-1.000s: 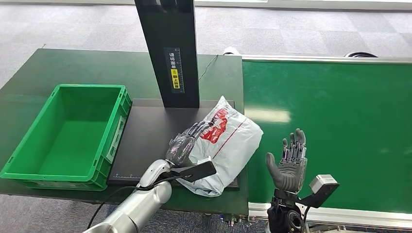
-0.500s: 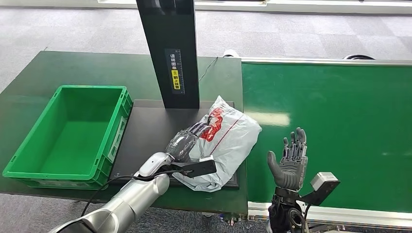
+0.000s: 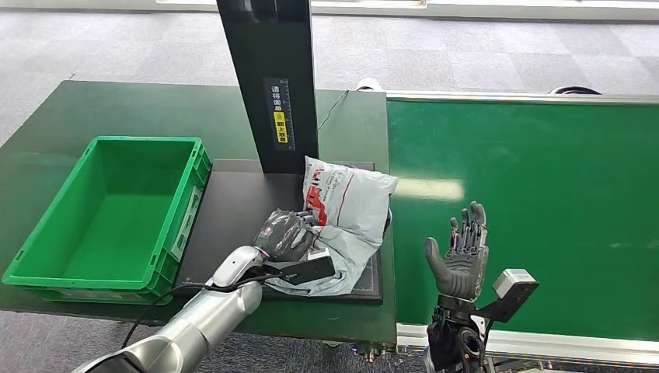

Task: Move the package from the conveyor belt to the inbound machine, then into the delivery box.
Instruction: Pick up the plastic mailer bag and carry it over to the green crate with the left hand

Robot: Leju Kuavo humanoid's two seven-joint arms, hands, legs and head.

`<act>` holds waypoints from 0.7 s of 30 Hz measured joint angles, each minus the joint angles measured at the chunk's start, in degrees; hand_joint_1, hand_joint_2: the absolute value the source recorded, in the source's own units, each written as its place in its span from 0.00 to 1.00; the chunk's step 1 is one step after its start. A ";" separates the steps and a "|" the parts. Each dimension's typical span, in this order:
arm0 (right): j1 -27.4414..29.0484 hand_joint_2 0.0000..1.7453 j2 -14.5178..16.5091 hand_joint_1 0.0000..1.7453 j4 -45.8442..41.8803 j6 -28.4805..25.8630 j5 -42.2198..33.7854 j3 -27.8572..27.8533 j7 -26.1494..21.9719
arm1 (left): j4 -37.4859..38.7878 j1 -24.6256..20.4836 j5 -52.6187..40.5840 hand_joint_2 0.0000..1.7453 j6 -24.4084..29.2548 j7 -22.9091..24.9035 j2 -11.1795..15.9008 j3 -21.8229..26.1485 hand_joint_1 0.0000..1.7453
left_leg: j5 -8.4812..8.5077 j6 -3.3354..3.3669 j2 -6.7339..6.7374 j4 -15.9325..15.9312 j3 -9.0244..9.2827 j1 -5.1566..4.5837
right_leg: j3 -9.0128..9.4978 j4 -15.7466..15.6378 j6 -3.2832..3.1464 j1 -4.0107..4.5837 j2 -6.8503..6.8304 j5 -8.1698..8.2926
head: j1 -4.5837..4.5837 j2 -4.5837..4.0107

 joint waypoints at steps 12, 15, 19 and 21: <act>-0.35 1.00 0.00 0.00 1.90 -0.39 -0.13 0.00 -0.08 | -15.11 10.34 17.38 1.00 12.68 -12.94 1.34 6.87 1.00 | 0.01 0.00 0.01 0.01 -0.43 0.00 | -0.48 0.00 0.00 0.00 0.01 0.00 | -0.01 -0.01; -0.27 1.00 0.00 0.00 2.16 -0.40 -0.20 -0.01 -0.09 | -20.53 12.14 21.51 1.00 13.66 -14.68 2.14 8.70 1.00 | 0.01 0.00 -0.01 0.01 -0.52 0.00 | -0.56 0.00 0.00 0.00 0.00 0.00 | -0.01 -0.01; -0.37 1.00 0.00 0.00 2.59 -0.40 -0.20 -0.02 -0.10 | -27.78 14.29 25.81 1.00 15.85 -16.92 3.57 10.91 1.00 | 0.01 0.00 0.02 0.01 -0.57 0.00 | -0.59 0.02 0.00 0.00 0.01 0.00 | -0.01 -0.01; -0.50 1.00 0.00 0.00 2.81 -0.40 -0.20 -0.03 -0.10 | -32.65 16.63 26.98 1.00 17.18 -17.63 4.44 12.12 1.00 | 0.00 0.00 0.04 0.01 -0.57 0.00 | -0.61 0.02 0.00 0.00 0.02 0.00 | -0.01 -0.01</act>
